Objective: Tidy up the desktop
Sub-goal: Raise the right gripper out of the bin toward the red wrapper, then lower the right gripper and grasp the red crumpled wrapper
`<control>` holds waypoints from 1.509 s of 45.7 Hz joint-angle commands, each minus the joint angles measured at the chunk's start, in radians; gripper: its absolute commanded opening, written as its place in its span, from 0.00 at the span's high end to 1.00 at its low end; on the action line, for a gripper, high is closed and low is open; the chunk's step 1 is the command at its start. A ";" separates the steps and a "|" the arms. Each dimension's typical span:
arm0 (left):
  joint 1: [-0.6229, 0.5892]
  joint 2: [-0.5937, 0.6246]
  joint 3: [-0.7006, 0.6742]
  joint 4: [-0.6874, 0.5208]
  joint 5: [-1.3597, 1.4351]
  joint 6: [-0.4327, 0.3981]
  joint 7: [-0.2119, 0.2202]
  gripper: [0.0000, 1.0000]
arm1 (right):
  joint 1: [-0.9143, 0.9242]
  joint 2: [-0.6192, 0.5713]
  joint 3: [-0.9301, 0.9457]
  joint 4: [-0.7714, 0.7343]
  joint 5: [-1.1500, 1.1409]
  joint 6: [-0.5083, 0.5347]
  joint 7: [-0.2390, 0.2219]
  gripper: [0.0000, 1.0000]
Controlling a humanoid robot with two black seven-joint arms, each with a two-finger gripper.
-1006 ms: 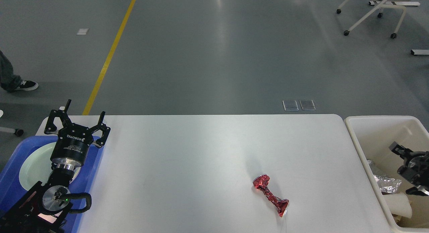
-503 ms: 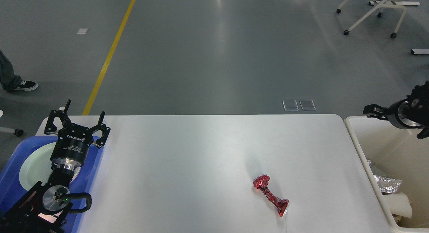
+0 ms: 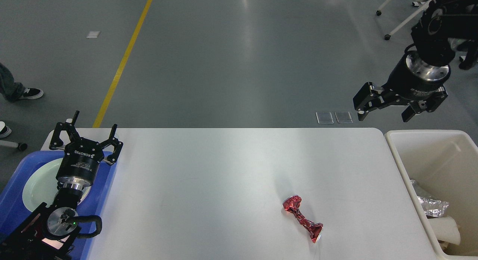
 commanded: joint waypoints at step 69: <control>0.000 0.001 0.000 0.000 0.000 0.000 0.000 0.04 | -0.713 0.238 0.319 0.146 -0.663 -0.655 0.001 0.06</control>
